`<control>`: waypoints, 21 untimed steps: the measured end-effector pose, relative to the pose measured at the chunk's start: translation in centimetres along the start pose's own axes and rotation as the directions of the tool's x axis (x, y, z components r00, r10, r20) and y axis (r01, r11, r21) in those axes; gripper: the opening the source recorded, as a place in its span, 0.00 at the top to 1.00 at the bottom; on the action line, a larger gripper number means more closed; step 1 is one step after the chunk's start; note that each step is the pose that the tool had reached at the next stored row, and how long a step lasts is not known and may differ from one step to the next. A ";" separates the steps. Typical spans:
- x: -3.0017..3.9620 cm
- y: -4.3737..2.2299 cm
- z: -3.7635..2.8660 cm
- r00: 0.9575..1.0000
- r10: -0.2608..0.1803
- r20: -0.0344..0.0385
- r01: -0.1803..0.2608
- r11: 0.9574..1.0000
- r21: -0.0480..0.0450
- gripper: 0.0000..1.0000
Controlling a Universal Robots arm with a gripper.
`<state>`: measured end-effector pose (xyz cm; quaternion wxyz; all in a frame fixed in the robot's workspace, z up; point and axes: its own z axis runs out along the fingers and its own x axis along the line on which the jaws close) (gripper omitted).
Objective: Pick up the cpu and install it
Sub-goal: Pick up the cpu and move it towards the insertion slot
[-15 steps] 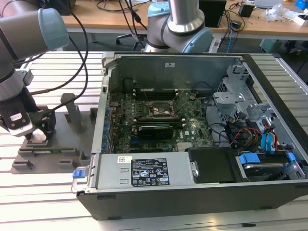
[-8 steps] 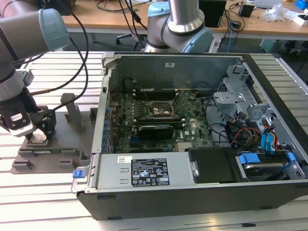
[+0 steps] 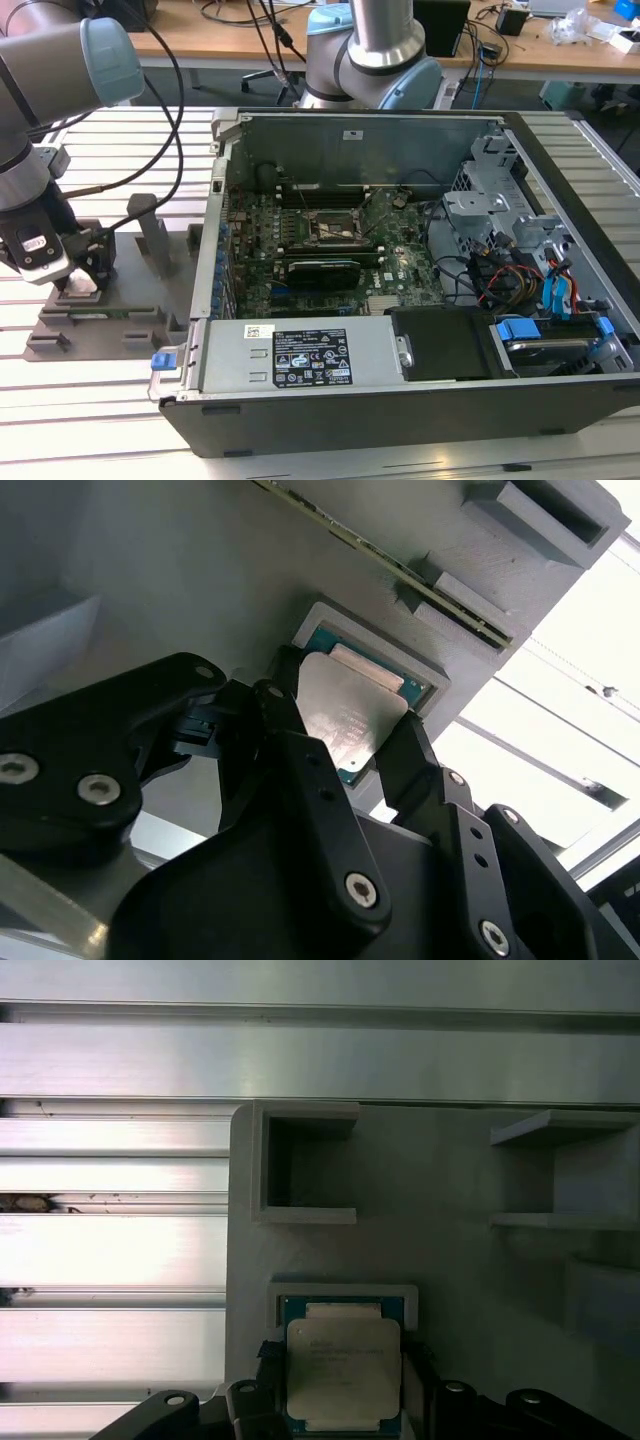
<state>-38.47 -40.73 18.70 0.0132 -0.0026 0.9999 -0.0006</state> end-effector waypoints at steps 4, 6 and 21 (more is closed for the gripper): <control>0.00 0.00 0.01 1.000 0.000 0.000 0.000 1.000 0.000 0.45; 0.00 0.00 0.01 1.000 0.000 0.000 0.000 1.000 0.000 0.45; -0.01 0.00 -0.21 1.000 0.000 0.000 0.000 1.000 0.000 0.45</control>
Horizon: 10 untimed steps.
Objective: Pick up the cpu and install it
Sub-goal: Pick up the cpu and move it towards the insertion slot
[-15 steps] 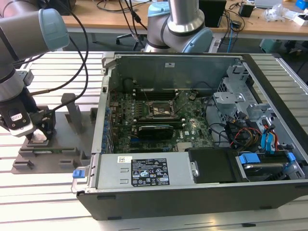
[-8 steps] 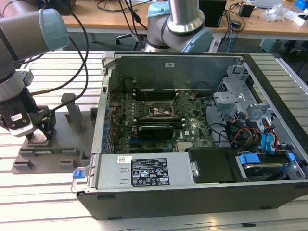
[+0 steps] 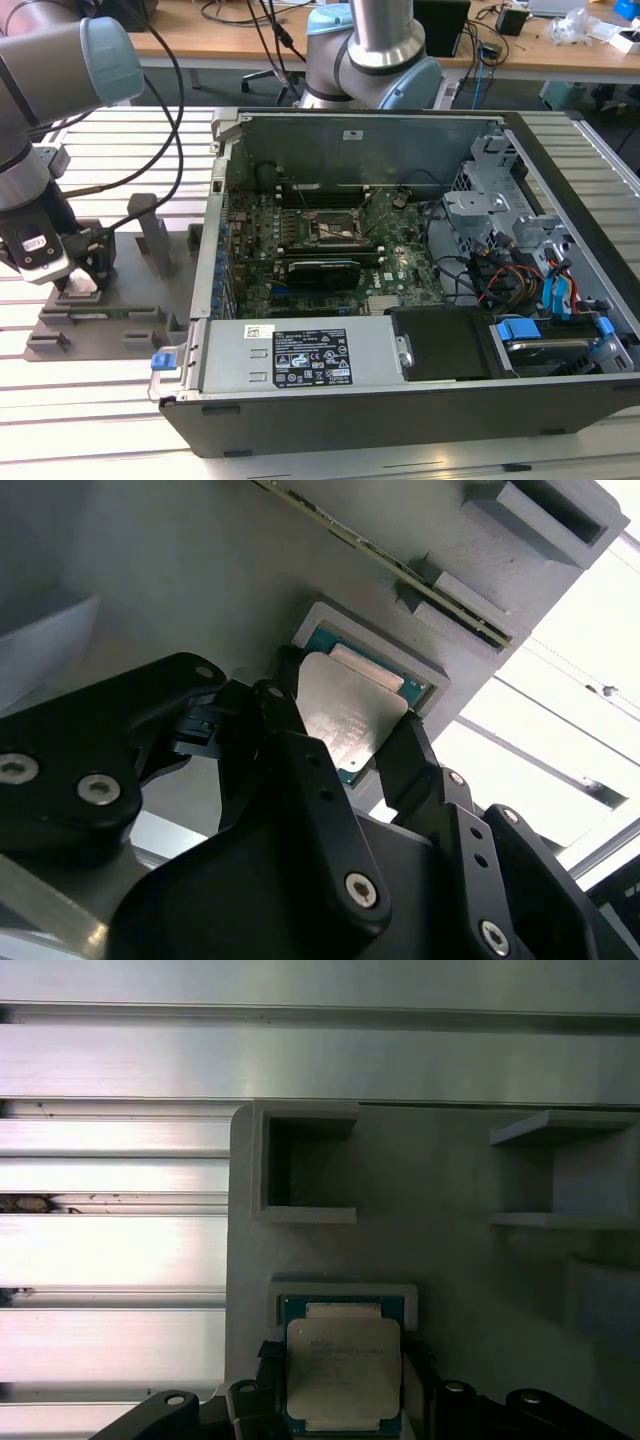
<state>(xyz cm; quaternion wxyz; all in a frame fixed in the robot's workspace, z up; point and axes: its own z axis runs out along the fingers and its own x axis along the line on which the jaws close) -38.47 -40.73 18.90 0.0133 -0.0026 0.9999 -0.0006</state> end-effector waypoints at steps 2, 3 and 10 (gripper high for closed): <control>-0.01 0.00 -0.32 1.000 0.000 0.000 0.000 1.000 0.000 0.45; -0.01 0.00 -0.41 1.000 0.000 0.000 0.000 1.000 0.000 0.45; -0.04 0.00 -1.61 1.000 0.000 0.000 0.000 1.000 0.000 0.45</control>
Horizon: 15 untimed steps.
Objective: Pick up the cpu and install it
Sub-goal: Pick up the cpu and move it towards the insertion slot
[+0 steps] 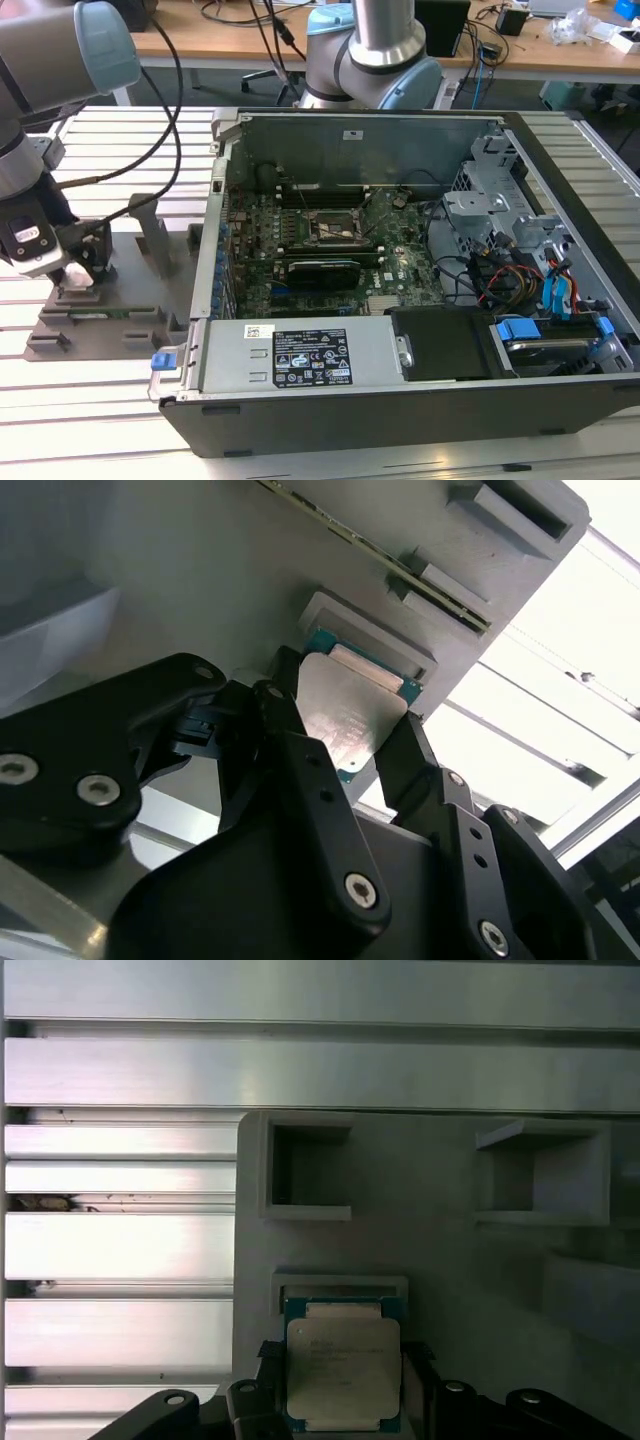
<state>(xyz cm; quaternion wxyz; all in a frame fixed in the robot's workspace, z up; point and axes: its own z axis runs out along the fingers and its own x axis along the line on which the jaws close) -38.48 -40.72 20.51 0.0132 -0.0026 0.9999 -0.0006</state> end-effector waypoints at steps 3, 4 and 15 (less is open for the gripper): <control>-0.02 0.00 -0.69 1.000 0.000 0.000 0.000 1.000 0.000 0.45; -0.03 0.00 -0.85 1.000 0.000 0.000 0.000 1.000 0.000 0.45; -0.08 -0.01 -3.06 1.000 0.000 0.000 0.000 1.000 0.000 0.45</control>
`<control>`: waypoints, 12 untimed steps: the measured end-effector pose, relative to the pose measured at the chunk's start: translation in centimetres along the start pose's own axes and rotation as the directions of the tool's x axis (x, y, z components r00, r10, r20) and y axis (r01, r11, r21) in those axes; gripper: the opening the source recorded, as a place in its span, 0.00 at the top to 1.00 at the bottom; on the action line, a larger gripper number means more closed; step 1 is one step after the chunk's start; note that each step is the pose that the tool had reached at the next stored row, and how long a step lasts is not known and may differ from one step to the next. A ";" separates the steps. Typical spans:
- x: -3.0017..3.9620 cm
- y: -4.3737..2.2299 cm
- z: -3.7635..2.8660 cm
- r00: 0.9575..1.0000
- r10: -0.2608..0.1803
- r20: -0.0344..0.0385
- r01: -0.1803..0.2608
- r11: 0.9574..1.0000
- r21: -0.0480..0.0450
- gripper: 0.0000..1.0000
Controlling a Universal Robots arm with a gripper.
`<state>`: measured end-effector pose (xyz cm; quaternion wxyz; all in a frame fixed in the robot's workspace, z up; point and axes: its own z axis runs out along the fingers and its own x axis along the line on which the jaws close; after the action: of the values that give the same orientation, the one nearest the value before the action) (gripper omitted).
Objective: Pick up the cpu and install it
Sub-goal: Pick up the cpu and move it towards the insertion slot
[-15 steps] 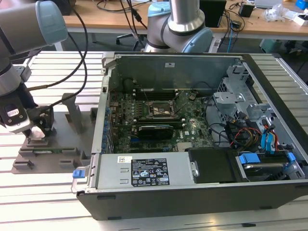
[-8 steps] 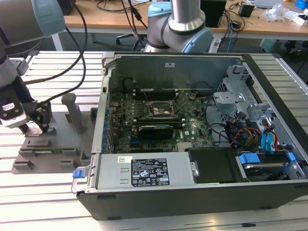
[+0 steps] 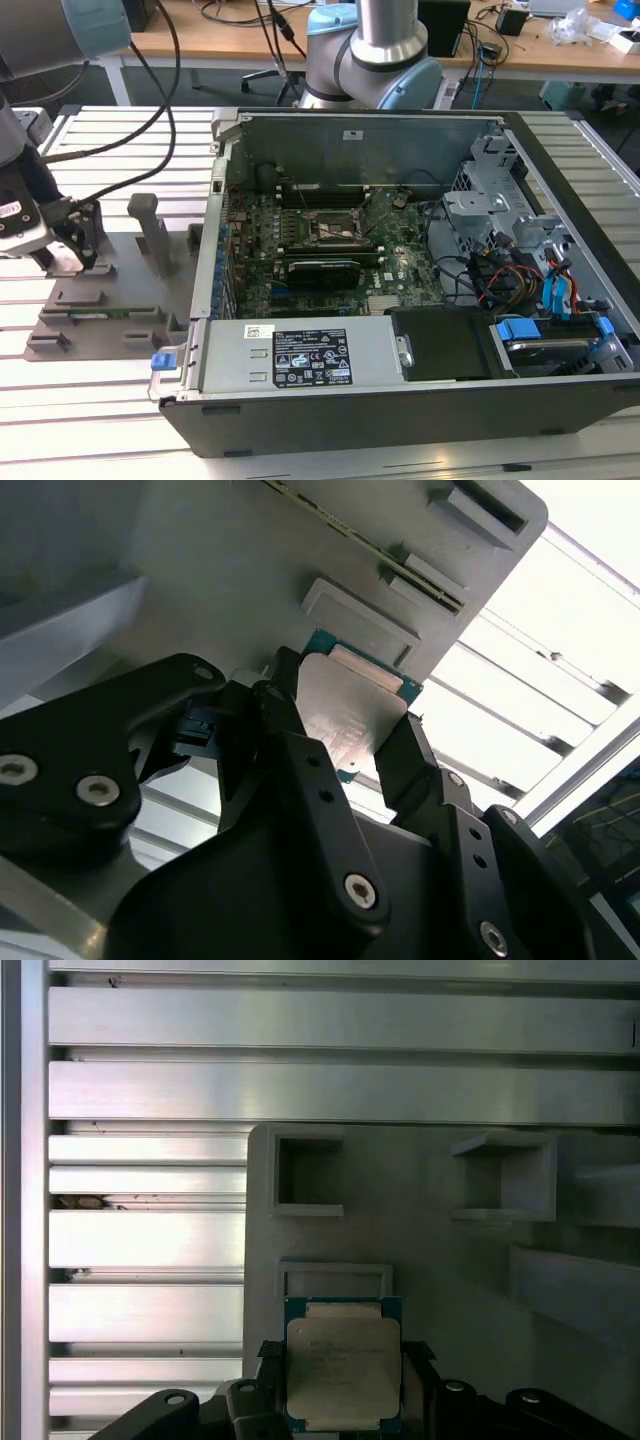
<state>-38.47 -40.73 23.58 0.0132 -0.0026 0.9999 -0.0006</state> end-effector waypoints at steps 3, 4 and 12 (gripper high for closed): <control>-0.02 0.00 -0.64 1.000 0.000 0.000 0.000 1.000 0.000 0.45; -0.02 0.00 -0.77 1.000 0.000 0.000 0.000 1.000 0.000 0.45; -0.06 0.00 -2.29 1.000 0.000 0.000 0.000 1.000 0.000 0.45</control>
<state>-38.47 -40.73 25.87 0.0133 -0.0026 0.9999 -0.0006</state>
